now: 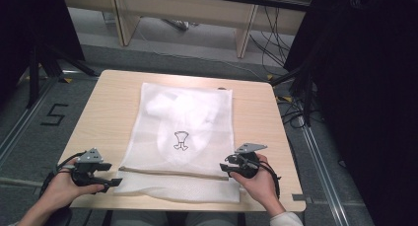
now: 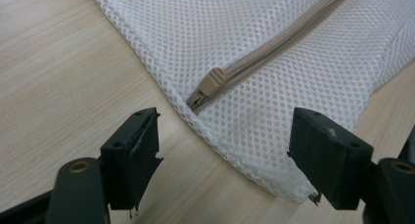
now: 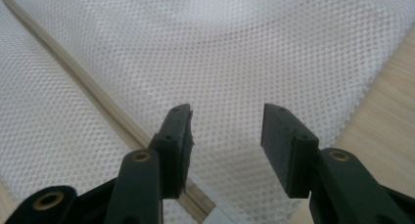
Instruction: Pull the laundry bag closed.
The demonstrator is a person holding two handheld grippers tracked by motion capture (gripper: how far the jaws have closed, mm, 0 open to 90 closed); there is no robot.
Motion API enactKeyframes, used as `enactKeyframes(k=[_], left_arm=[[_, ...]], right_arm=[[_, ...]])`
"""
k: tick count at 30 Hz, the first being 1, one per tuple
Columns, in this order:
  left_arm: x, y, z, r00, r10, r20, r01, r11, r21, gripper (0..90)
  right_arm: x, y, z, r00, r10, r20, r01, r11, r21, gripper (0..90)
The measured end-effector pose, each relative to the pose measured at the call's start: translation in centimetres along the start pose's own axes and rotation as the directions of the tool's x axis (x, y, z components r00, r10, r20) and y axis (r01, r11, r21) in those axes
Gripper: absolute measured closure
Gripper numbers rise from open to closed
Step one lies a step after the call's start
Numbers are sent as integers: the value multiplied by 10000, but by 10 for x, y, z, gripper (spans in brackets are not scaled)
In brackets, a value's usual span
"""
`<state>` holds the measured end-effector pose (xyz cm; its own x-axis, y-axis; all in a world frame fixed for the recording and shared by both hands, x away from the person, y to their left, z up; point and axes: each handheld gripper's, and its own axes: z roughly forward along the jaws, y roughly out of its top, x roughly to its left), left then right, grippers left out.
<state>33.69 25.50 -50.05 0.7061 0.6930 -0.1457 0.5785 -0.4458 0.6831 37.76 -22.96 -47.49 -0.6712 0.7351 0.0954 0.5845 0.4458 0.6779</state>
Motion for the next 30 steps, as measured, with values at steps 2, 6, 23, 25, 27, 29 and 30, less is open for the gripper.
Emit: enactKeyframes(k=[2, 6, 23, 25, 27, 29, 30], left_arm=[[0, 0, 1, 10000, -39, -16, 39, 10000, -56, 264], [-1, -1, 1, 9999, -117, 104, 116, 9998, 148, 267], [0, -2, 2, 9998, 49, 200, -56, 9993, 374, 269], [0, -2, 2, 9998, 35, 188, -41, 9994, 354, 269], [0, -2, 2, 9998, 35, 188, -42, 9993, 377, 270], [0, -2, 2, 9998, 42, 186, -49, 9992, 392, 270], [1, -2, 2, 9998, 52, 191, -59, 9992, 396, 270]], right_arm=[[6, 3, 1, 9996, -175, -198, 172, 9997, -186, 562], [13, 9, 4, 9975, -607, -354, 594, 9975, -381, 569], [59, 42, 33, 9698, -2143, -1163, 2100, 9765, -488, 590], [64, 45, 37, 9670, -2235, -1222, 2182, 9743, -552, 599], [68, 48, 40, 9620, -2403, -1298, 2364, 9706, -455, 608], [72, 51, 43, 9552, -2625, -1366, 2575, 9648, -536, 612], [75, 53, 45, 9561, -2557, -1429, 2521, 9667, -432, 616]])
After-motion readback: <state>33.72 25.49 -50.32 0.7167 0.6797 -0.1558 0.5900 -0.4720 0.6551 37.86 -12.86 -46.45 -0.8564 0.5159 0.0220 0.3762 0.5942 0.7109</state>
